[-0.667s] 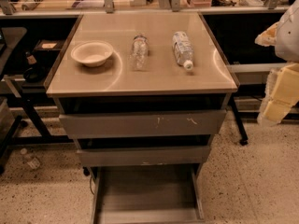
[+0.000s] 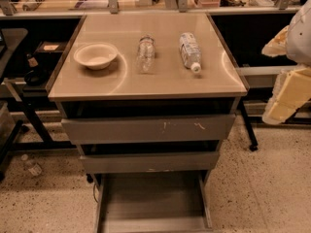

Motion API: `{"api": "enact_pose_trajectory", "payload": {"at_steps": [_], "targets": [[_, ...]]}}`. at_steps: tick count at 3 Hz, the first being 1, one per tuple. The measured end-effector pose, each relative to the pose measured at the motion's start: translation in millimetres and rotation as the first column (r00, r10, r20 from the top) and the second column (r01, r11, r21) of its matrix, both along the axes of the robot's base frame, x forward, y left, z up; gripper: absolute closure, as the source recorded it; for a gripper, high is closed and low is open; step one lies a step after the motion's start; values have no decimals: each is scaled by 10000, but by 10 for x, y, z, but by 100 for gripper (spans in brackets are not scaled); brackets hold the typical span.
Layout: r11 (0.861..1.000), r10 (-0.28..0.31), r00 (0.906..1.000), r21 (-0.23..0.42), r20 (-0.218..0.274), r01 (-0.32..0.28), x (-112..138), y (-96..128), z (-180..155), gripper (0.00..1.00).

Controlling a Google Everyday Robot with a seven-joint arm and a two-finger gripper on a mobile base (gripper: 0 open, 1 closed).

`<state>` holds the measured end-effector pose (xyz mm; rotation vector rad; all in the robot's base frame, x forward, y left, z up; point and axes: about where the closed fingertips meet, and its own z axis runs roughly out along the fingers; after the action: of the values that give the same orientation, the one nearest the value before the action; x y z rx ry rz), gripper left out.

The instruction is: Close bottom drawer

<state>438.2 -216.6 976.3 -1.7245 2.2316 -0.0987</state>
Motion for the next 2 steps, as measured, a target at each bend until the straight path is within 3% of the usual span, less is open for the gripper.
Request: {"api": "enact_pose_trajectory", "payload": {"at_steps": [2], "targets": [[10000,0,10000,0,0,0,0,0,0,64]]}}
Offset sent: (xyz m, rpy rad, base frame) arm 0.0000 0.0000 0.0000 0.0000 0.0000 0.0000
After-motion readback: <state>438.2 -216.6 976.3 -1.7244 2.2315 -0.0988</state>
